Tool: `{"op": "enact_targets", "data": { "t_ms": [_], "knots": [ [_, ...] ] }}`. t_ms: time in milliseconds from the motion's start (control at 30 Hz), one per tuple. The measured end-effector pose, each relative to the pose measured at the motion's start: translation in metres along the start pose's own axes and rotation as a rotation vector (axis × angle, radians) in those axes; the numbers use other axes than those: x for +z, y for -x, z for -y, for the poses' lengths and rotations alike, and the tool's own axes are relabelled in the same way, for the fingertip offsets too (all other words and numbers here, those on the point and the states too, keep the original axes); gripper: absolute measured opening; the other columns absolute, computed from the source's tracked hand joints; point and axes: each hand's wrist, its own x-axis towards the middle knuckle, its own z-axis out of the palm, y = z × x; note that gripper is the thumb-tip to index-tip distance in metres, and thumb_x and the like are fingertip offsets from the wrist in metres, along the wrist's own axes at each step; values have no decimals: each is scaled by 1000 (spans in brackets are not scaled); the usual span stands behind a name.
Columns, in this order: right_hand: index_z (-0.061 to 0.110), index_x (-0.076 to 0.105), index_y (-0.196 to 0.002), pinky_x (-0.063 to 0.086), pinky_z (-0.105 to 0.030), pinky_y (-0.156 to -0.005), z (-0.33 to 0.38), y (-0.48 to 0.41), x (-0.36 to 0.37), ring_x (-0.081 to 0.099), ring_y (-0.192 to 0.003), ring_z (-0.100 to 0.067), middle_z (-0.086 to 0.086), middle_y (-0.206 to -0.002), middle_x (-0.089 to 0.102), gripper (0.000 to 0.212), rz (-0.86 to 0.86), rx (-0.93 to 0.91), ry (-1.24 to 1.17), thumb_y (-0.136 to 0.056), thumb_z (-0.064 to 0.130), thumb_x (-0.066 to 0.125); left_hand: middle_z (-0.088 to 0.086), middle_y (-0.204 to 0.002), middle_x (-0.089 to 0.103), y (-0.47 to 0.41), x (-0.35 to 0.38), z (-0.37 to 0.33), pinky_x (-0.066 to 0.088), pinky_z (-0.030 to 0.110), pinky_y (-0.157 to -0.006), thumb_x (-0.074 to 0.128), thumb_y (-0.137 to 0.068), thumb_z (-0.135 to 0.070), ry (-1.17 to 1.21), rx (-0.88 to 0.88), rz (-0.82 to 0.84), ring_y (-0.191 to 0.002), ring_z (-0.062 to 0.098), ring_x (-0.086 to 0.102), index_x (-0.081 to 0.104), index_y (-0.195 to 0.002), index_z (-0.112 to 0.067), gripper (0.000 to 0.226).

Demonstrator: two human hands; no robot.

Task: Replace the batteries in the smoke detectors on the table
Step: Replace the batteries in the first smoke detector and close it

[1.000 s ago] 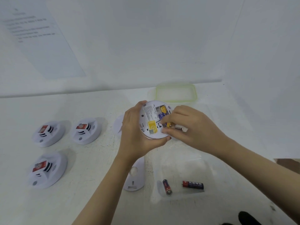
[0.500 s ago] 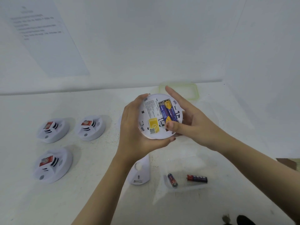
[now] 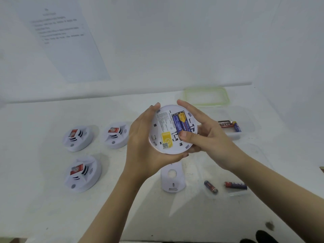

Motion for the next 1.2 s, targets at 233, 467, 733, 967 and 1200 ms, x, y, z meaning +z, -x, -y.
{"op": "enact_targets", "data": {
  "t_ms": [233,467,733,967,1200],
  "knots": [
    [41,48,-131,58,-39,-71,-21,0,44,70,-90,-26,-6,-107,69,60,-54,104,-13,-86,3,62,-11,-136,48,24,-30,27,47,39,-100,88,-46,-51,211,-228,196,-126,11,48,34,-138,-28,109],
    [34,48,-132,57,-29,-76,-44,1,83,69,-94,-18,-9,-107,70,45,-85,219,28,-94,12,54,-11,-130,55,56,-61,64,52,35,-94,87,-49,-44,276,-294,292,-120,13,55,39,-136,-28,101],
    [25,55,-126,32,-19,-95,-75,15,88,45,-118,-14,0,-130,51,37,-215,210,1076,-93,39,49,-19,-133,53,85,-79,99,44,33,-104,89,-35,-55,269,-418,383,-125,0,48,44,-137,-28,115],
    [25,35,-136,33,-31,-87,-82,23,108,39,-107,-25,-9,-121,42,51,-331,469,1338,-89,34,50,-23,-134,47,91,-74,102,36,26,-108,90,-35,-53,241,-374,416,-127,-3,42,39,-133,-42,111],
    [21,36,-131,32,-28,-83,-76,20,103,41,-106,-25,-6,-108,46,65,-416,465,978,-74,19,67,-21,-137,48,96,-65,109,40,35,-109,93,-43,-45,323,-326,475,-130,2,43,38,-139,-35,111]
  ]
}}
